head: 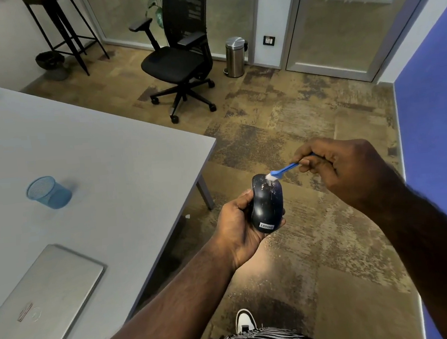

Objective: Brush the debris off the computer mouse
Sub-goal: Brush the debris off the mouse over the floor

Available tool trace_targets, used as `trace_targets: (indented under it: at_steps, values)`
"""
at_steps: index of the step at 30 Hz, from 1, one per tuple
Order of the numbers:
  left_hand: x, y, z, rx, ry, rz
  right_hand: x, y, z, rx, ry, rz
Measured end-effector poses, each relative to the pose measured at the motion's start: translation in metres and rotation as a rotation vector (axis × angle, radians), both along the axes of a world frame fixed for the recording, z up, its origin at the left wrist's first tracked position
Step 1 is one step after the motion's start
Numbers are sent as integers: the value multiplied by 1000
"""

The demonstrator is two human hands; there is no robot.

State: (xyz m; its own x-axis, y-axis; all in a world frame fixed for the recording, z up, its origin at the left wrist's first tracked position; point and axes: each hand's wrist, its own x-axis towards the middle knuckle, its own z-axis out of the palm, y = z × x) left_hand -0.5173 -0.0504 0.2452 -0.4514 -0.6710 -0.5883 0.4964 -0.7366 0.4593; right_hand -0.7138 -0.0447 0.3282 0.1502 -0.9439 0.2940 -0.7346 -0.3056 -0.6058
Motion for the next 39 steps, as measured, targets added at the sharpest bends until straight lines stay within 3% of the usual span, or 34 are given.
trace_targets:
  at_steps: [13, 20, 25, 29, 35, 39]
  values:
    - [1, -2, -1, -8, 10, 5, -2, 3, -2, 13, -4, -4]
    - [3, -4, -3, -16, 40, 25, -1, 10, -6, 46, -132, 27]
    - [3, -1, -1, -12, 75, 7, -4, 6, -14, -32, -149, -132]
    - [4, -3, 0, 7, 85, 14, -6, 7, -16, 0, -310, -115]
    - [4, -2, 2, 7, 94, -9, -2, 5, -23, -48, -267, -237]
    - [3, -3, 2, 16, 88, -1, 4, 8, -24, 27, -382, -182]
